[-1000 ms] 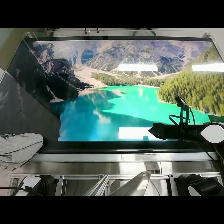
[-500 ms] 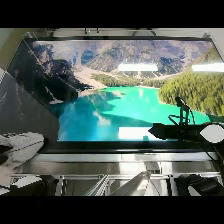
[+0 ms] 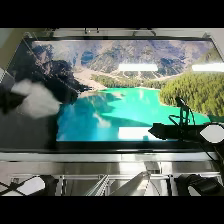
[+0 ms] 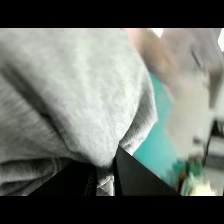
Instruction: Fold the shirts.
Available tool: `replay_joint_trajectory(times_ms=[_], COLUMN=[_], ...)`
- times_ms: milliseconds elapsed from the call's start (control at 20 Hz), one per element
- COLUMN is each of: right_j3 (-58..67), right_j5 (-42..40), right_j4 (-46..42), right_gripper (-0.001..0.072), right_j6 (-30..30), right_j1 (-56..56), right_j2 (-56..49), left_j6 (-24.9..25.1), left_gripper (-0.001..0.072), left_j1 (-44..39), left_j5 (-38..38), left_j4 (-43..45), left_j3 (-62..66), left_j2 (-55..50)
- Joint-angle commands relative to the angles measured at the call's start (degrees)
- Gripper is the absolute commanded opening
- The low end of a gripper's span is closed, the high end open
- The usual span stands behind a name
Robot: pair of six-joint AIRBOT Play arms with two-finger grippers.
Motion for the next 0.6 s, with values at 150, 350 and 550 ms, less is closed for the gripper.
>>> replay_joint_trajectory(times_ms=[150,350,550], right_j3=[0.0,0.0,0.0], right_j5=[0.0,0.0,-0.9], right_j4=[0.0,0.0,0.0], right_gripper=[0.0016,0.0016,0.0037], right_j6=[0.0,0.0,-0.2], right_j1=[0.0,0.0,0.0], right_j2=[0.0,0.0,-0.1], left_j6=[0.2,0.6,0.6], left_gripper=[0.002,0.0329,0.0343], left_j1=[-37.8,-50.7,-53.4], left_j5=[-2.6,1.9,0.8], left_j4=[0.6,6.3,6.8], left_j3=[10.3,10.2,11.6], left_j2=[-1.1,-7.9,-15.8])
